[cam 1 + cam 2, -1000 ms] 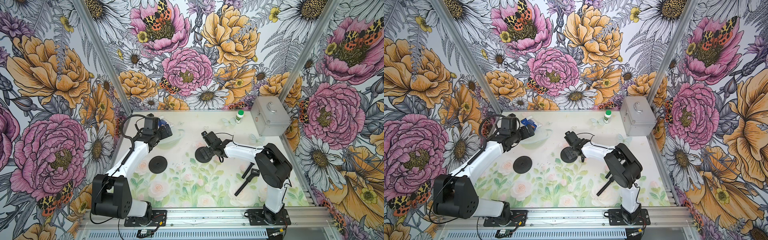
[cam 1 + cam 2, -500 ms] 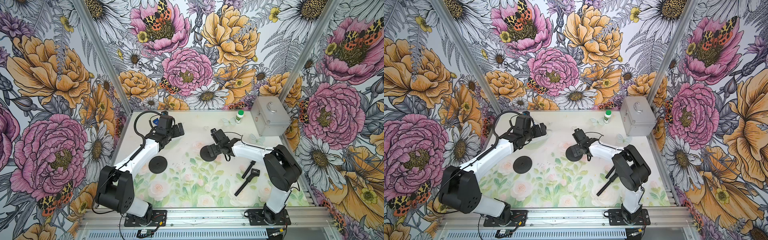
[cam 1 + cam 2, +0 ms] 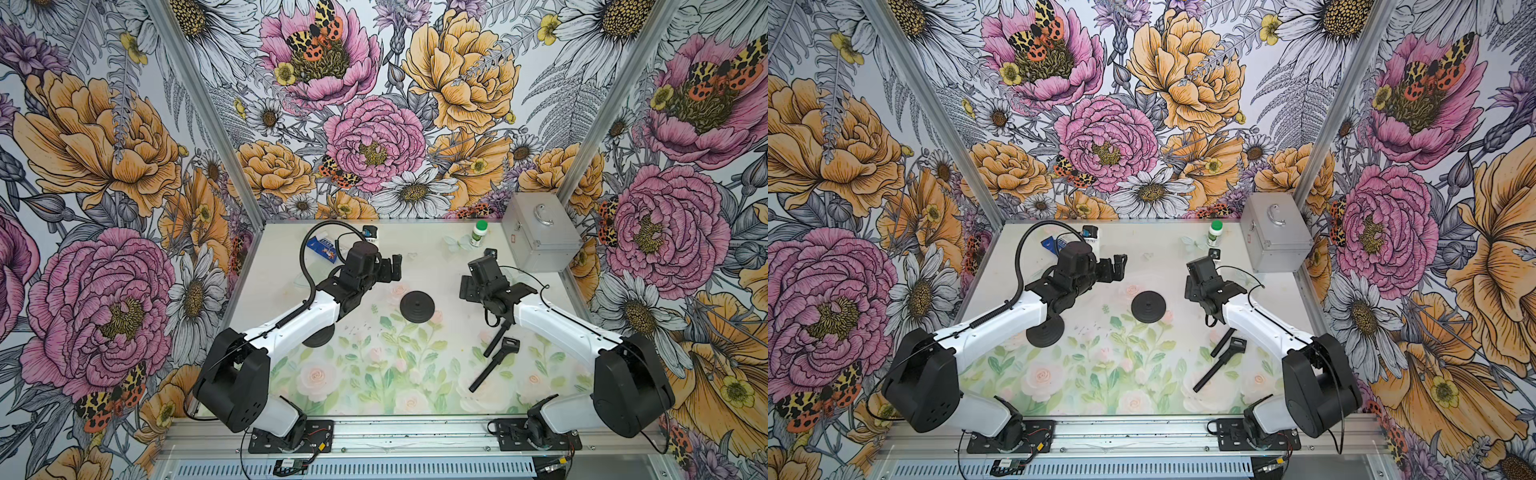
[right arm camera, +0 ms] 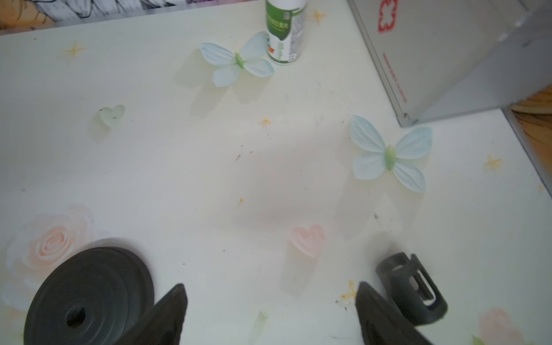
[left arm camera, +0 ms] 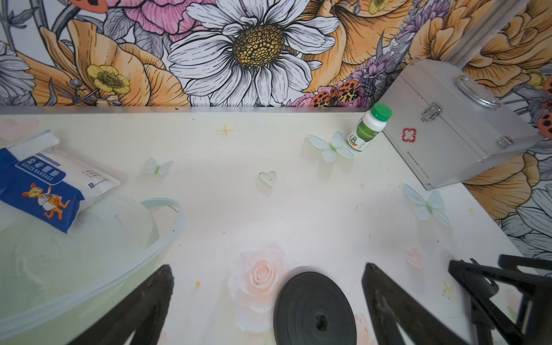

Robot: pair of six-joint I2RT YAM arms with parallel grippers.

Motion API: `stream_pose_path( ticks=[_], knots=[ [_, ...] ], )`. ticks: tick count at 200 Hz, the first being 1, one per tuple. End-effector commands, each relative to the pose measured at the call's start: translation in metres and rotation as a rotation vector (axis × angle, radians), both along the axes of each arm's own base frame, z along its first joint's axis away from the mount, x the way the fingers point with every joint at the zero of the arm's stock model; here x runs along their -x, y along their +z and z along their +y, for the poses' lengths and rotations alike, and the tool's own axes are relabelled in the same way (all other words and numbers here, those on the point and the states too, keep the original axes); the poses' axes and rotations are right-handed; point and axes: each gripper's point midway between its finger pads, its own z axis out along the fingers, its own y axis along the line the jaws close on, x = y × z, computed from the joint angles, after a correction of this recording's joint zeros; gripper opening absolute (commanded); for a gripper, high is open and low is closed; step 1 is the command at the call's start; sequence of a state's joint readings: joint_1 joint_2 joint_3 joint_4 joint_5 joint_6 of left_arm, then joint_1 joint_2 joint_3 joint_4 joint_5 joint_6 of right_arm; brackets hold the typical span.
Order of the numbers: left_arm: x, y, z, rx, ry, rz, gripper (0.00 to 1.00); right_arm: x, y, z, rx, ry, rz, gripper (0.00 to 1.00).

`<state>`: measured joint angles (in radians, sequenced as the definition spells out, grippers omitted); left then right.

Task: Assemble a microphone stand
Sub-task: Pick up the microphone stand pole from the center of the board.

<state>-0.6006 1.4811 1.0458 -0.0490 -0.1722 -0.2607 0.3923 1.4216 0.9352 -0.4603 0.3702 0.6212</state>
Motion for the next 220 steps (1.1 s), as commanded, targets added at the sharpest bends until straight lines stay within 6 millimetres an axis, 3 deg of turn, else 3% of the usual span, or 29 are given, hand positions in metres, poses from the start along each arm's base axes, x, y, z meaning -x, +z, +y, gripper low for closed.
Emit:
stream_pose_path(
  ticks=[1, 26, 42, 75, 124, 158, 204, 220],
  knots=[
    [-0.007, 0.009, -0.009, -0.021, -0.038, -0.063, 0.99, 0.023, -0.022, -0.031, -0.114, -0.23, 0.117, 0.85],
    [-0.008, -0.003, -0.008, 0.004, -0.034, -0.031, 0.99, 0.048, -0.052, -0.055, -0.206, -0.399, 0.269, 0.85],
    [-0.006, -0.003, -0.009, 0.004, -0.043, -0.031, 0.99, 0.06, -0.066, -0.067, -0.207, -0.475, 0.323, 0.75],
    [-0.005, -0.002, -0.01, 0.007, -0.052, -0.036, 0.99, 0.068, -0.074, -0.09, -0.206, -0.578, 0.372, 0.74],
    [-0.001, 0.003, -0.009, -0.01, -0.059, -0.059, 0.99, 0.076, -0.093, -0.084, -0.232, -0.605, 0.438, 0.66],
    [-0.002, 0.005, -0.006, -0.011, -0.039, -0.065, 0.99, 0.067, -0.098, -0.08, -0.215, -0.545, 0.466, 0.63],
    [-0.001, 0.007, -0.002, -0.007, -0.024, -0.066, 0.99, 0.061, -0.108, -0.072, -0.242, -0.5, 0.476, 0.43],
    [0.0, 0.01, -0.003, -0.009, -0.035, -0.067, 0.99, 0.061, -0.111, -0.072, -0.25, -0.504, 0.462, 0.31]
  ],
)
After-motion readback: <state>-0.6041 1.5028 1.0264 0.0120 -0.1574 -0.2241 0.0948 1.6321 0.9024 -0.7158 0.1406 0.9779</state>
